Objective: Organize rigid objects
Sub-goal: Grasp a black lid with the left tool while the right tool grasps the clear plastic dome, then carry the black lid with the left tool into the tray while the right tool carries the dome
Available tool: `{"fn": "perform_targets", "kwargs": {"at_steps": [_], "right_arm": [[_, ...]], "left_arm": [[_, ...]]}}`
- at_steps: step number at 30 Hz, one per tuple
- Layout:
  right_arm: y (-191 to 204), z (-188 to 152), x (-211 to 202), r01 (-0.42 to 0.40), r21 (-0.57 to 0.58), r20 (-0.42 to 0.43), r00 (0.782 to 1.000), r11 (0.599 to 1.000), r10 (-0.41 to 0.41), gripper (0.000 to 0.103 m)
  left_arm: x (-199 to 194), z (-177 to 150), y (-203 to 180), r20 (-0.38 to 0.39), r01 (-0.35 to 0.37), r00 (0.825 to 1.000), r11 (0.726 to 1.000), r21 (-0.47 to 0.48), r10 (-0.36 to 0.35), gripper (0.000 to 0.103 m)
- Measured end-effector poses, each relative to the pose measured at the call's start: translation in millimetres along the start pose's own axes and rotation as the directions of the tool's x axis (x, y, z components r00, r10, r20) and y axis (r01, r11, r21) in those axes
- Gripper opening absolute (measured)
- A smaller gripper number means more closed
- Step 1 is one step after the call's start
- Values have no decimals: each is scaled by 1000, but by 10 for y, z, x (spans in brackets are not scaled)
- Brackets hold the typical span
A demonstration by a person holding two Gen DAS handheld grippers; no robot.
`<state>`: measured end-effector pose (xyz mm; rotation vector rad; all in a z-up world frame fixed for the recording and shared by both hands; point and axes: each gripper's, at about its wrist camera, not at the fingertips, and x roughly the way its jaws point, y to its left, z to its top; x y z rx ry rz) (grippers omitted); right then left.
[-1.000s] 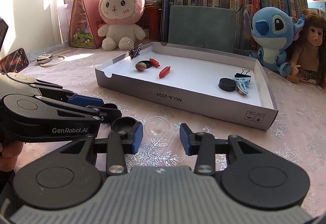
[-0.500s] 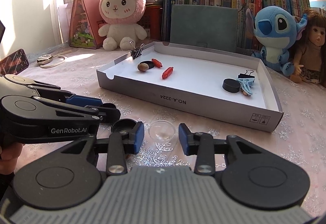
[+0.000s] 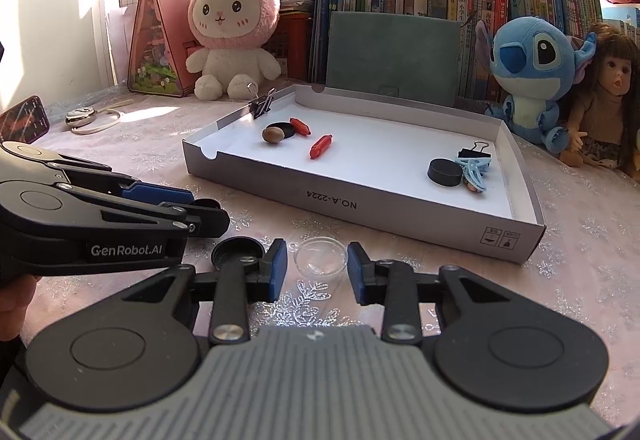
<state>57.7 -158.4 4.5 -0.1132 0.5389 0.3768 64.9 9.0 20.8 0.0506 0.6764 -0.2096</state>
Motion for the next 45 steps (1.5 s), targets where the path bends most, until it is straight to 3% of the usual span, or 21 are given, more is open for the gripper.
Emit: {"fn": "perform_targets", "kwargs": {"at_steps": [15, 24, 29, 38, 45], "right_arm": [[-262, 218, -246, 103, 68, 20, 994, 992, -104, 38], [-480, 499, -338, 144, 102, 68, 986, 984, -151, 38], [-719, 720, -294, 153, 159, 73, 983, 975, -166, 38], [-1095, 1139, 4, 98, 261, 52, 992, 960, -116, 38], [-1240, 1319, 557, 73, 326, -59, 997, 943, -57, 37]], "left_arm": [[-108, 260, 69, 55, 0, 999, 1000, -22, 1, 30], [-120, 685, 184, 100, 15, 995, 998, -60, -9, 30], [1, 924, 221, 119, -12, 993, 998, -62, 19, 30], [492, 1527, 402, 47, 20, 999, 991, -130, -14, 30], [1066, 1680, 327, -60, -30, 998, 994, -104, 24, 30]]}}
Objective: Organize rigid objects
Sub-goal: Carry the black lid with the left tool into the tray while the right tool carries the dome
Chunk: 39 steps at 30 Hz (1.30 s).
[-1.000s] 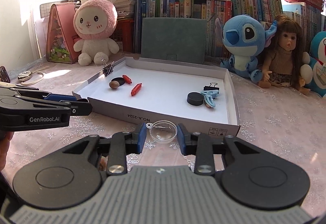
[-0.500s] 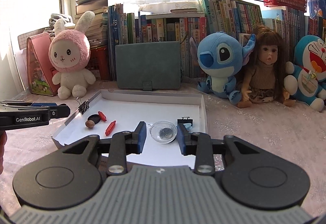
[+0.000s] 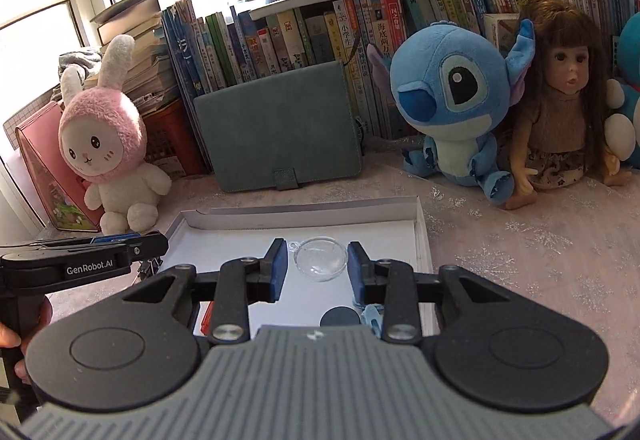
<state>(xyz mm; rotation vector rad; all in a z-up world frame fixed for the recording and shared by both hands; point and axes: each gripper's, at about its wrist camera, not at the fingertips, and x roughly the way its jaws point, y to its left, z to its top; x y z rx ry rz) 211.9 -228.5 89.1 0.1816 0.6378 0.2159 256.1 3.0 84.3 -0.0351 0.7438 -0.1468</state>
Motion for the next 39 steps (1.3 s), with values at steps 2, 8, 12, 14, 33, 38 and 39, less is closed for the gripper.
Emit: {"fn": "perform_targets", "kwargs": {"at_steps": [2, 8, 12, 14, 33, 38, 39], "right_arm": [[17, 9, 156, 4, -2, -31, 1000, 1000, -4, 37], [73, -58, 460, 21, -16, -88, 996, 1000, -23, 37], [87, -96, 584, 40, -30, -109, 993, 999, -43, 37], [88, -116, 645, 46, -32, -121, 991, 998, -50, 37], [37, -272, 807, 62, -41, -134, 989, 997, -67, 38], [37, -279, 806, 59, -42, -126, 990, 997, -64, 38], [37, -279, 805, 58, -43, -124, 990, 997, -63, 38]], "left_arm": [[148, 1, -7, -31, -5, 1000, 1000, -19, 5, 30], [437, -50, -42, -72, -36, 997, 999, -28, 34, 30], [532, -63, -74, -90, -33, 995, 999, -21, 31, 30], [564, -72, -92, -95, -36, 995, 999, -15, 35, 30], [732, -212, -171, -97, -56, 994, 998, 23, 58, 30], [731, -238, -187, -80, -61, 995, 997, 36, 64, 30], [730, -239, -185, -79, -61, 995, 998, 36, 63, 30]]}}
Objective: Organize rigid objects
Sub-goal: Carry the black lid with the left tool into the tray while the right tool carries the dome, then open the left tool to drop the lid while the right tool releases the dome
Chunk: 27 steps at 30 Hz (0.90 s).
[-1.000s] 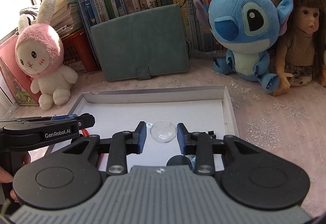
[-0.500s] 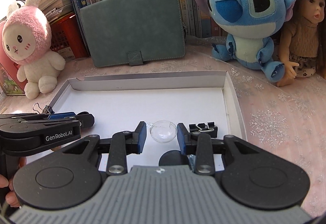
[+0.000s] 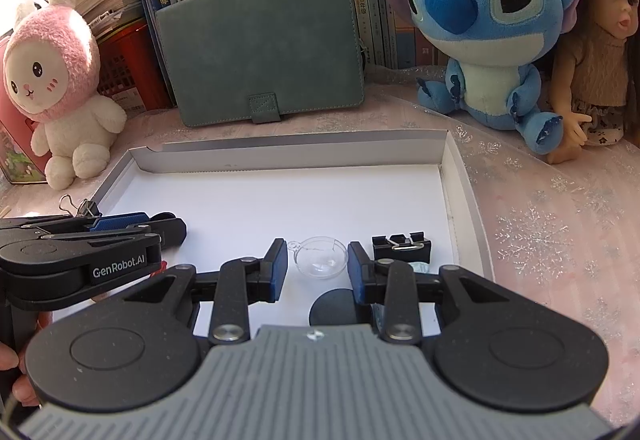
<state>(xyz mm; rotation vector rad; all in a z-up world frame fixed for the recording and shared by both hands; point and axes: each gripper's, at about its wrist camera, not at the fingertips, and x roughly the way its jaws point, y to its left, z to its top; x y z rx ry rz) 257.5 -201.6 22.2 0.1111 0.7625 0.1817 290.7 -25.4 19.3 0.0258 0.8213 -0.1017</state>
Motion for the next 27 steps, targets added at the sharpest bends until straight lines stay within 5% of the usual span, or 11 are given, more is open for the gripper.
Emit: {"fn": "perform_targets", "kwargs": {"at_steps": [7, 14, 17, 27], "right_arm": [[-11, -26, -5, -8, 5, 14, 1000, 1000, 8, 38], [-32, -42, -27, -16, 19, 34, 999, 1000, 16, 42], [-38, -42, -47, -27, 28, 44, 999, 999, 26, 56], [0, -101, -243, -40, -12, 103, 994, 999, 41, 76]], "left_arm": [[-5, 1, 3, 2, 0, 1000, 1000, -1, 0, 31], [-29, -3, 17, 7, 9, 1000, 1000, -4, -9, 45], [-66, -22, 15, 17, 5, 1000, 1000, 8, -5, 52], [-373, -98, 50, 85, 1, 996, 1000, 25, -3, 78]]}}
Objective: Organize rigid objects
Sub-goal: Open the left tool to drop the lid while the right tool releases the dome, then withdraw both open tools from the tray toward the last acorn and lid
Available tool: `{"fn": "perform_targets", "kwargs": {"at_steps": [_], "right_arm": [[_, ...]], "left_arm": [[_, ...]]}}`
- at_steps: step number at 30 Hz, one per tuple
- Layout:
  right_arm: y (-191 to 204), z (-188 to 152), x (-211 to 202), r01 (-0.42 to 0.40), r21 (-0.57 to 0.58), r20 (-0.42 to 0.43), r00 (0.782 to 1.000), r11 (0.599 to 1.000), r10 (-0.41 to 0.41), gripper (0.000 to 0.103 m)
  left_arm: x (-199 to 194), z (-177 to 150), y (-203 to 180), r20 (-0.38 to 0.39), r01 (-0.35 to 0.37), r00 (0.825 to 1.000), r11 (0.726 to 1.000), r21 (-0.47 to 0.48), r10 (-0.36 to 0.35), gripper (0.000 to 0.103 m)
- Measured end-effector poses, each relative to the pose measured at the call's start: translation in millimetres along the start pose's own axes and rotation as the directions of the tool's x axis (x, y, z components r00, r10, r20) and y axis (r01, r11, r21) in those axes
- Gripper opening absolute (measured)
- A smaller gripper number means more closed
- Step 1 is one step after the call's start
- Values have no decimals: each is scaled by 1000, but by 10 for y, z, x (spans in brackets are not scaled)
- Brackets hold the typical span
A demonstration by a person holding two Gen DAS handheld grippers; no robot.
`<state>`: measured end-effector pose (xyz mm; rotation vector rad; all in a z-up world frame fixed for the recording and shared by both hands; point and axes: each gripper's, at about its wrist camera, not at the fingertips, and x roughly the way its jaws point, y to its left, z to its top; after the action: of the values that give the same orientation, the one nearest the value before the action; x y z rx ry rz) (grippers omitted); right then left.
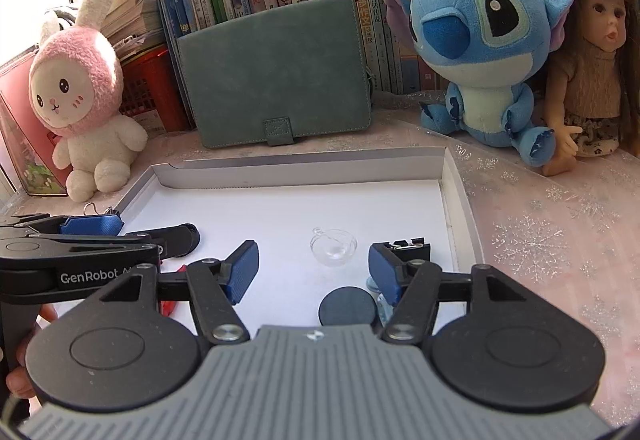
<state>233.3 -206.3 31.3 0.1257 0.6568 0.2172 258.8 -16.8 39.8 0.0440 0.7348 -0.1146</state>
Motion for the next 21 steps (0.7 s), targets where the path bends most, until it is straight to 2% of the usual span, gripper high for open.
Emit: {"fn": "perform_targets", "kwargs": {"at_steps": [10, 21], "right_arm": [[56, -73, -373, -26, -60, 75, 997, 998, 30, 86], [99, -302, -794, -44, -114, 132, 989, 992, 59, 93]], "left_arm": [[-464, -151, 4, 89, -2, 996, 998, 57, -3, 87], [-907, -460, 58, 117, 52, 992, 998, 45, -57, 91]]}}
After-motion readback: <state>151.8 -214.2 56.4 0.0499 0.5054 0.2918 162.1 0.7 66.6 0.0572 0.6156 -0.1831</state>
